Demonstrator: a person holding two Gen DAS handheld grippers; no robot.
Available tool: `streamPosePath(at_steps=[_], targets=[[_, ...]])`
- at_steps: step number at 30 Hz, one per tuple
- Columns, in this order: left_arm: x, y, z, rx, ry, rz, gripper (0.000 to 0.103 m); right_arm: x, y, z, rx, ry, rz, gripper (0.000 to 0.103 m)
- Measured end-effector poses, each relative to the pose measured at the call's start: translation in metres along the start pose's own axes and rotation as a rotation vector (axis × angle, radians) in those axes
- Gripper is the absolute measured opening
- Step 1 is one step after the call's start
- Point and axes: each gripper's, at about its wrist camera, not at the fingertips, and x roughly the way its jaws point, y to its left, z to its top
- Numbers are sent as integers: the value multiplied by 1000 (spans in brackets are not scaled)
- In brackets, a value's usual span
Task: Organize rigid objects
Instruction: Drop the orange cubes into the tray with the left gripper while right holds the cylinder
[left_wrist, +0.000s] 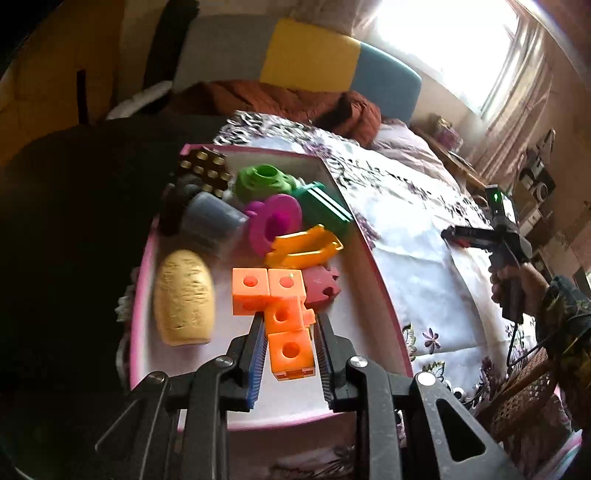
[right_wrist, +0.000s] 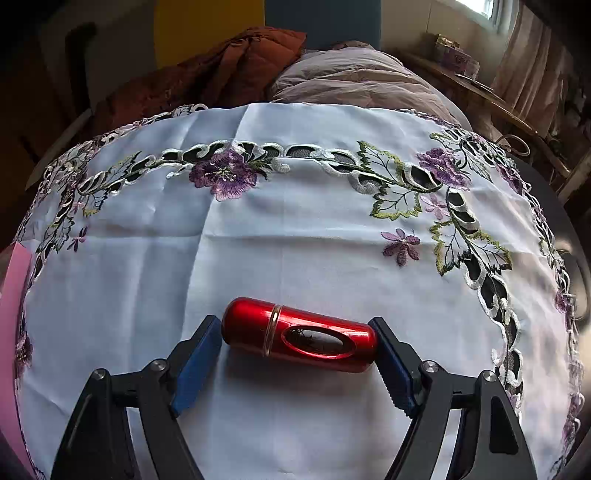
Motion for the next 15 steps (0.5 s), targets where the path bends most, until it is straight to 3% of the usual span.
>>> streamPosePath(at_steps=[7, 15], targets=[[31, 14, 5, -52, 68, 54, 25, 0, 0, 0, -3, 1, -2, 81], [42, 13, 10, 5, 40, 139, 25, 0, 0, 0, -7, 2, -6, 81]])
